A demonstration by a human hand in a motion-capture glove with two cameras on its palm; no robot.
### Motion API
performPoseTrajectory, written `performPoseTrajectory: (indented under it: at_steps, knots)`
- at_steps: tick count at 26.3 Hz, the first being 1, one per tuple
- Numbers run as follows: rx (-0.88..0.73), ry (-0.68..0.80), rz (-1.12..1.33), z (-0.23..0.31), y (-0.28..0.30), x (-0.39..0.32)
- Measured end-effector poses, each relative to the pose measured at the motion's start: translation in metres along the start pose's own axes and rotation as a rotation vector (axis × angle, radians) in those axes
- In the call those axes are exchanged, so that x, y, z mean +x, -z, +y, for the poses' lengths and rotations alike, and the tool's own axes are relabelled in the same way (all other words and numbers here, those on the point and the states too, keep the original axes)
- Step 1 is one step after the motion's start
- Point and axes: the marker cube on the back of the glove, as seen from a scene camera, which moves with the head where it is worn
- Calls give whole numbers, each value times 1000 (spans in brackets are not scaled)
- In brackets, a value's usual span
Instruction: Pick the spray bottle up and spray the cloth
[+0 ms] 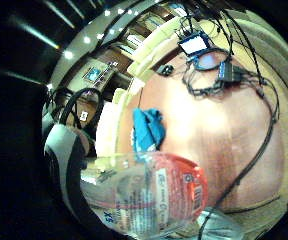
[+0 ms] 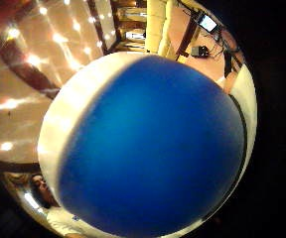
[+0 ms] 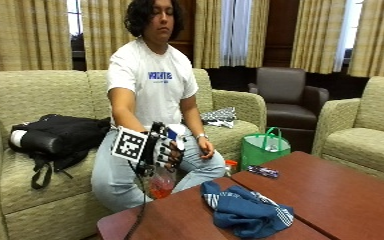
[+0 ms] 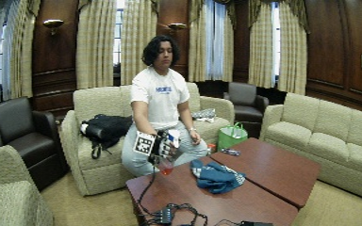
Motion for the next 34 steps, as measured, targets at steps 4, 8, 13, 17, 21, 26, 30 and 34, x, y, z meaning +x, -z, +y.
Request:
performPoseTrajectory:
  at_steps: [4, 8, 13, 17, 21, 26, 30, 34]
  knots:
    - [-85, 27, 66, -8, 23, -34]
    - [-95, 85, 202, -17, 33, -63]
    - [-140, 136, 433, -31, 34, -87]
    - [-213, 162, 618, -39, 17, -102]
    - [-300, 202, 799, -46, -13, -106]
    - [-408, 257, 987, -51, -64, -100]
    - [-468, 288, 1114, -41, -114, -90]
    - [-511, 298, 1250, -31, -167, -75]
